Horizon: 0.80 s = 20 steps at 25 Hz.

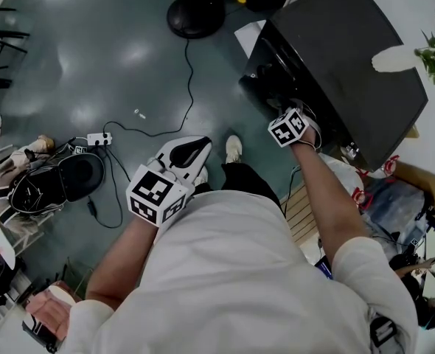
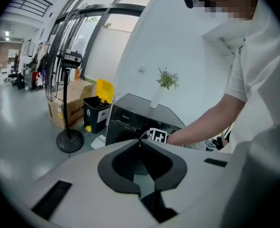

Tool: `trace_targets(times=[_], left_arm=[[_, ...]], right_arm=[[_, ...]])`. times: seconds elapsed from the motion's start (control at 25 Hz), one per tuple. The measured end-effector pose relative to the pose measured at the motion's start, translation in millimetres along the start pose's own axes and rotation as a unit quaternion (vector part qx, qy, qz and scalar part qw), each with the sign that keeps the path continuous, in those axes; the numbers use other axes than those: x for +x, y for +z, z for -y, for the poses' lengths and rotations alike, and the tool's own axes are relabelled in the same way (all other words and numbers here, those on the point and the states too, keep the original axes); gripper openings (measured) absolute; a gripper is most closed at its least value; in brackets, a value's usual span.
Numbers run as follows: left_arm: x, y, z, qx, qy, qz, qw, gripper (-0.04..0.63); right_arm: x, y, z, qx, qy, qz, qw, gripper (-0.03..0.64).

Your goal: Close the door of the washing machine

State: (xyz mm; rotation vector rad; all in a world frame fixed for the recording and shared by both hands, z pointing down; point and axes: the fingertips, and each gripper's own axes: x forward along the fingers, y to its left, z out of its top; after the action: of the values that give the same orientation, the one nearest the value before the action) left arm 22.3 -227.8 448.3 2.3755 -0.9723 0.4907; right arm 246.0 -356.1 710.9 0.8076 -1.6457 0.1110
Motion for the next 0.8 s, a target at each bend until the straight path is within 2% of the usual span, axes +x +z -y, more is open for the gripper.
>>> trace_targets(times=[0.28,0.56,0.8], left_arm=[[6.7,1.7,-4.9,-0.002,0.002,-0.004,1.0000,0.020],[10.5,3.8,-8.2,-0.003,0.005,-0.006,1.0000,0.020],[14.1,4.8,-10.6,-0.004,0.002,-0.008,1.0000,0.021]], right_arm=[[6.3,-0.9,22.1,0.030,-0.051,-0.010,0.998,0.123],[11.1,-3.7,40.0,0.080,-0.067,-0.019,0.994,0.132],[11.5,-2.2,39.7,0.100,-0.068,-0.019,0.992,0.135]])
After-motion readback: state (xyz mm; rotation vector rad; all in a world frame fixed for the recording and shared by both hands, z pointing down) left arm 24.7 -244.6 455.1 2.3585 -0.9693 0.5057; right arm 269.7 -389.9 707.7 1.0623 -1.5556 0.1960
